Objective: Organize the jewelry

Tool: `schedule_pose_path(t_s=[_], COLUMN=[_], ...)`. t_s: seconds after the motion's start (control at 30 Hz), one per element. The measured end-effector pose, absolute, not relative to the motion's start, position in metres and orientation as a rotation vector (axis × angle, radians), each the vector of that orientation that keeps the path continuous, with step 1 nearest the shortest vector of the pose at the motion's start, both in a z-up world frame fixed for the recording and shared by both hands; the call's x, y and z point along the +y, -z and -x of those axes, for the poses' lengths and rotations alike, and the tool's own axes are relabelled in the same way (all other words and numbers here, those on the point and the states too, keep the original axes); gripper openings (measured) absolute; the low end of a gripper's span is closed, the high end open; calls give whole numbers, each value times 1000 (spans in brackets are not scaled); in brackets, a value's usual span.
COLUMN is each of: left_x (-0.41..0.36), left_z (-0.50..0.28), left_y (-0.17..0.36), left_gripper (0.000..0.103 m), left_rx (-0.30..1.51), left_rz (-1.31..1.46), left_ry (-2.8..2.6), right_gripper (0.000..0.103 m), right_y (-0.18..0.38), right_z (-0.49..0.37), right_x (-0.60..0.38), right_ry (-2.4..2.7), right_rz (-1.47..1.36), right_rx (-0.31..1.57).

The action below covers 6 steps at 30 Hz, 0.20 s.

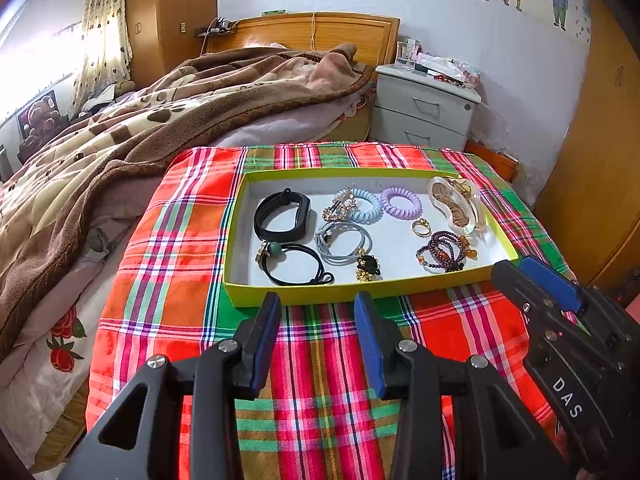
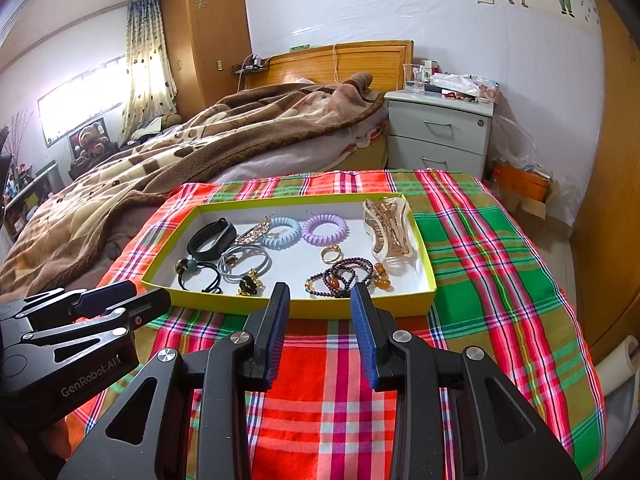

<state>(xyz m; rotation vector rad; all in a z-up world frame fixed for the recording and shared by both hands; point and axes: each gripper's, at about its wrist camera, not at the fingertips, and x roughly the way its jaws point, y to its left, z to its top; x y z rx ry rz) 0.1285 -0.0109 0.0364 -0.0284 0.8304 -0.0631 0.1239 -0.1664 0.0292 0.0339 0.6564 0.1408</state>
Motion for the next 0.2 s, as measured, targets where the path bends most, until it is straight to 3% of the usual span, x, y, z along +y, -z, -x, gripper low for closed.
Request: schedule_pose_path(t_s=[0.2], left_x=[-10], left_z=[-129], left_y=[-34], left_gripper=[40], left_rx=[838], left_rz=[27], left_ry=[57], right_gripper=[32], right_y=[-29], right_z=[-124], right_x=[-168], right_ry=[-138], right_rz=[-36], right_rx=[656])
